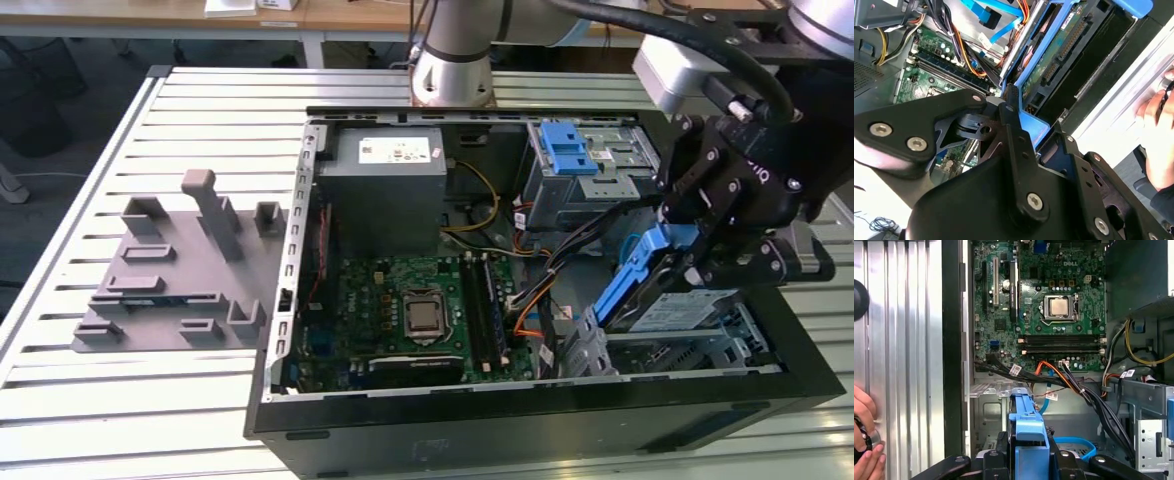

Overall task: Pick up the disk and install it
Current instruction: 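Insert the disk into the insertion slot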

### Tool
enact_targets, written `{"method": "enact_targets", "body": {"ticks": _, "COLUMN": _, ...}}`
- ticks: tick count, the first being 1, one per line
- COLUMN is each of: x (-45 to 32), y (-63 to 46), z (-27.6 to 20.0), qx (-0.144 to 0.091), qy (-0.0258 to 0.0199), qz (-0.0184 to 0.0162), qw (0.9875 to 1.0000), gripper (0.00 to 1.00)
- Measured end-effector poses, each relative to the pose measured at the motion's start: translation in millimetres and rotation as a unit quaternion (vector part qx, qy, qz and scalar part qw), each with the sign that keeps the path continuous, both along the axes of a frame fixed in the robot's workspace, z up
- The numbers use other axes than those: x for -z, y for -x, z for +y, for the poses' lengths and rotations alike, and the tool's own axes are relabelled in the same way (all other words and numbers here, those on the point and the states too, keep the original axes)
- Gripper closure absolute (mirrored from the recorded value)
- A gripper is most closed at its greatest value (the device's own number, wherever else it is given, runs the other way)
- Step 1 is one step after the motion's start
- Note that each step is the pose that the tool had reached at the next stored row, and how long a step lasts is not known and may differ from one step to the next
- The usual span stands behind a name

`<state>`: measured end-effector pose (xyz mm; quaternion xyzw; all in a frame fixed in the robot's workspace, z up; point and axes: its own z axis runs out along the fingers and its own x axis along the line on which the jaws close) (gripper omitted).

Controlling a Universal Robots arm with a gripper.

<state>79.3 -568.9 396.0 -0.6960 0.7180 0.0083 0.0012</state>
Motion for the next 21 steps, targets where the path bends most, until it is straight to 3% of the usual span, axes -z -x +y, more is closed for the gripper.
{"method": "enact_targets", "body": {"ticks": 1, "x": 1.1, "y": 0.0, "z": 0.0, "qx": 0.000, "qy": 0.0000, "qz": 0.0000, "qw": 1.0000, "gripper": 0.57}}
{"method": "enact_targets", "body": {"ticks": 3, "x": 3.4, "y": -0.1, "z": 0.0, "qx": 0.000, "qy": -0.0001, "qz": 0.0000, "qw": 1.0000, "gripper": 0.57}}
{"method": "enact_targets", "body": {"ticks": 4, "x": 4.5, "y": -0.1, "z": -0.1, "qx": 0.000, "qy": 0.0000, "qz": 0.0000, "qw": 1.0000, "gripper": 0.50}}
{"method": "enact_targets", "body": {"ticks": 8, "x": 9.9, "y": -0.1, "z": 0.0, "qx": 0.000, "qy": -0.0001, "qz": 0.0000, "qw": 1.0000, "gripper": 0.51}}
{"method": "enact_targets", "body": {"ticks": 10, "x": 12.3, "y": -0.2, "z": 0.0, "qx": 0.000, "qy": -0.0001, "qz": 0.0000, "qw": 1.0000, "gripper": 0.64}}
{"method": "enact_targets", "body": {"ticks": 11, "x": 13.5, "y": -0.2, "z": 0.0, "qx": 0.000, "qy": -0.0001, "qz": 0.0000, "qw": 1.0000, "gripper": 0.64}}
{"method": "enact_targets", "body": {"ticks": 16, "x": 19.2, "y": -0.2, "z": 0.0, "qx": 0.000, "qy": -0.0001, "qz": 0.0000, "qw": 1.0000, "gripper": 0.87}}
{"method": "enact_targets", "body": {"ticks": 21, "x": 23.7, "y": -0.3, "z": 0.0, "qx": 0.000, "qy": -0.0001, "qz": 0.0000, "qw": 1.0000, "gripper": 0.89}}
